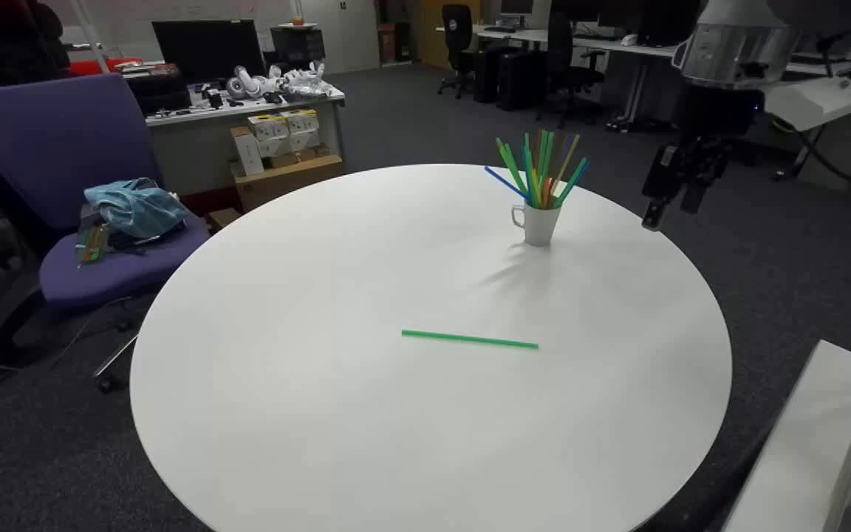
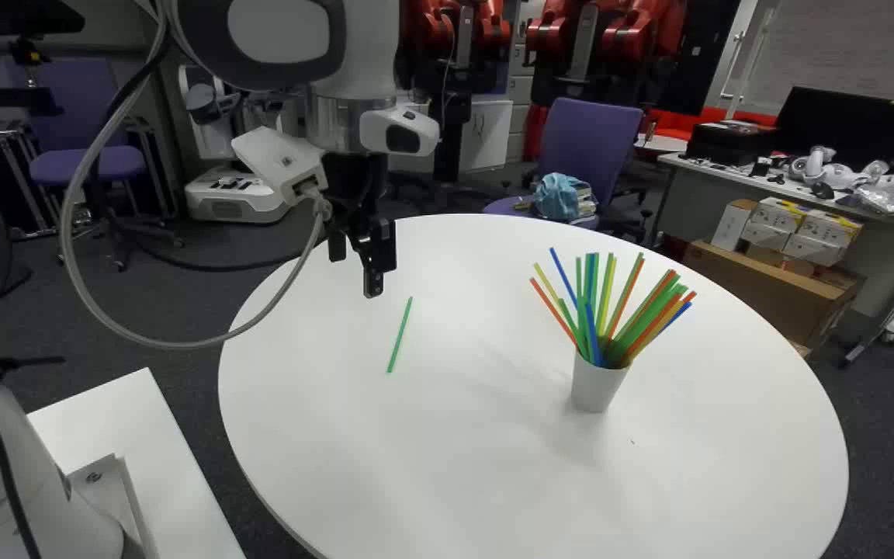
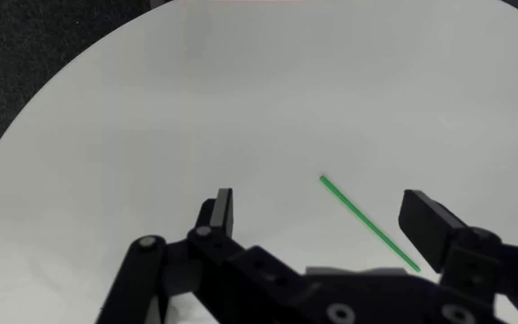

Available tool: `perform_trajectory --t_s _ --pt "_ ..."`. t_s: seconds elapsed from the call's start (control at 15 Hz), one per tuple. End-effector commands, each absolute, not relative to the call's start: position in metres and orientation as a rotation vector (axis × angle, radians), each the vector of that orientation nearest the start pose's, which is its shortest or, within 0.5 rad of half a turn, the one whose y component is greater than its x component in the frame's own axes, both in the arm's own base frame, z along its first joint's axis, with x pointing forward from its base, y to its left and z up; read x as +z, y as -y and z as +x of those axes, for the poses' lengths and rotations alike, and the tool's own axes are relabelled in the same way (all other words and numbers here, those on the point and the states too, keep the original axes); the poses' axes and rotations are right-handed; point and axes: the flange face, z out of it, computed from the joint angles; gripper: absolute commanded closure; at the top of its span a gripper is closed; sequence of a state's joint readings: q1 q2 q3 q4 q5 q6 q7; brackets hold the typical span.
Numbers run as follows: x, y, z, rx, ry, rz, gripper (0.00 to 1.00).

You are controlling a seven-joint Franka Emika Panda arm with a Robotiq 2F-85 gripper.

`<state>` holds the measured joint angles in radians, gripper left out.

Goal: Remove two straws from the cup and place them close to each other on the table

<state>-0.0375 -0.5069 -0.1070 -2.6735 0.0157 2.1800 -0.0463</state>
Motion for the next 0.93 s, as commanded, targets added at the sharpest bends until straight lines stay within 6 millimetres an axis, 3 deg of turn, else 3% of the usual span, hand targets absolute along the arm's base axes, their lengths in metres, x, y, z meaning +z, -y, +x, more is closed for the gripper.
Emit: perform_trajectory --t_s 0.0,0.47,0.87 --pt "0.395 0.051 0.369 -0.023 -0.145 -3.074 0.0" --pt "0.385 0.067 0.397 -0.196 -0.507 -3.06 0.0" --pt "0.359 0.099 0.437 -0.386 -0.904 -2.953 0.0"
